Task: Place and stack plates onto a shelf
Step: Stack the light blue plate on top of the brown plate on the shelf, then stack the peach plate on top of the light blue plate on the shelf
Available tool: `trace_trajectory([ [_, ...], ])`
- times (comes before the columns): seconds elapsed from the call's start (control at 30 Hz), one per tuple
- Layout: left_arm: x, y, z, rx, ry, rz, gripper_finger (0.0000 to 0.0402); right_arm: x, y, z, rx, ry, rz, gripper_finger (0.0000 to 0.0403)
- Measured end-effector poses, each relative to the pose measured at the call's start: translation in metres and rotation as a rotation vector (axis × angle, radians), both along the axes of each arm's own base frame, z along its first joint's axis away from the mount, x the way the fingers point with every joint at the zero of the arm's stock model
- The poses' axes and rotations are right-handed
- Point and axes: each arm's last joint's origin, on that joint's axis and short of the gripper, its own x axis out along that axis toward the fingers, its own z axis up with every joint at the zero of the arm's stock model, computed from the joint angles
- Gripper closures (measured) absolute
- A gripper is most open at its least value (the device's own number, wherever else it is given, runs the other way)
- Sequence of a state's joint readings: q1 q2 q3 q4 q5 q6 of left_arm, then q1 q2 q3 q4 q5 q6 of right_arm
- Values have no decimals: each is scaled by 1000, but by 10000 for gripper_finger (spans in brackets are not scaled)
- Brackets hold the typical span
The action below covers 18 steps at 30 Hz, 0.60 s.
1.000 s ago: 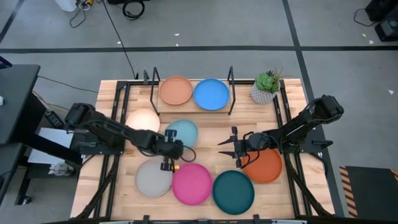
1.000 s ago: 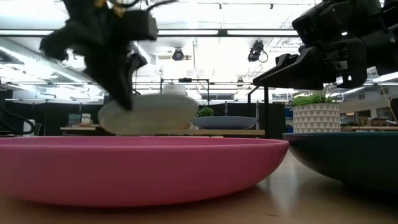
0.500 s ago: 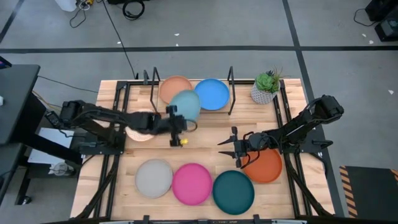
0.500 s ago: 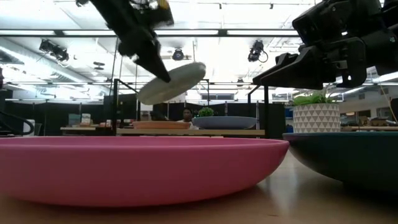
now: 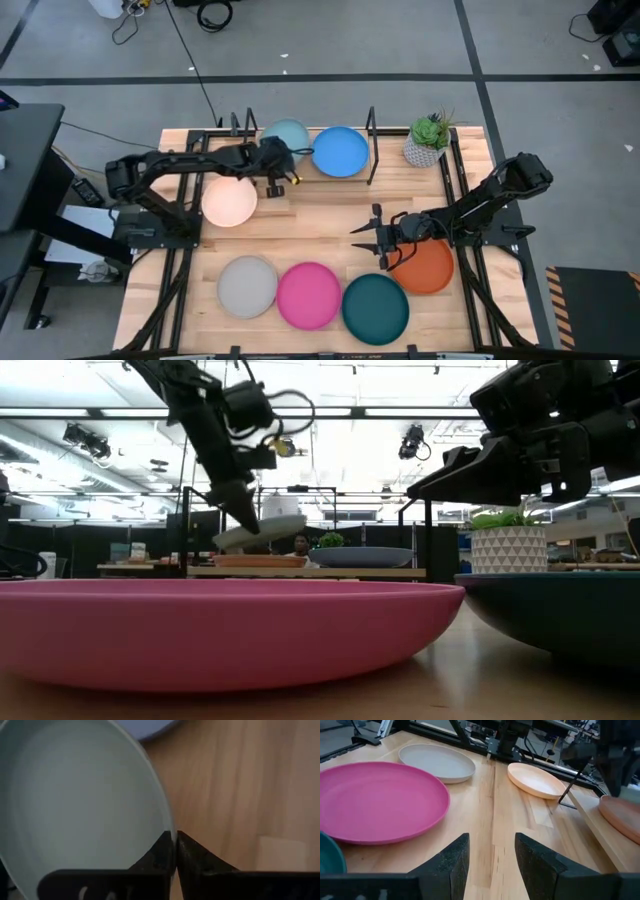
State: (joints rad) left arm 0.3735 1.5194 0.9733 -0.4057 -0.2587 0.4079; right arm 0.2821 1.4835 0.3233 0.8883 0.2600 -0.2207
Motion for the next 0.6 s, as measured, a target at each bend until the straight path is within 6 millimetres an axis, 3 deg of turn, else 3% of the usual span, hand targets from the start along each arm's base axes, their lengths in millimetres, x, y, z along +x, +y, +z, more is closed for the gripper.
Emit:
trace_trajectory([
  [0.1, 2, 5, -7, 2, 16, 2, 364, 0, 0, -1, -1, 7, 5, 239],
  [0.3, 2, 3, -9, 30, 68, 23, 287, 0, 1, -1, 8, 13, 25, 239],
  [0.47, 7, -16, 26, 28, 45, 15, 254, 0, 1, -2, 11, 13, 23, 239],
  [0.6, 14, -39, 50, -171, -53, 6, 253, 0, 1, -2, 10, 16, 23, 239],
])
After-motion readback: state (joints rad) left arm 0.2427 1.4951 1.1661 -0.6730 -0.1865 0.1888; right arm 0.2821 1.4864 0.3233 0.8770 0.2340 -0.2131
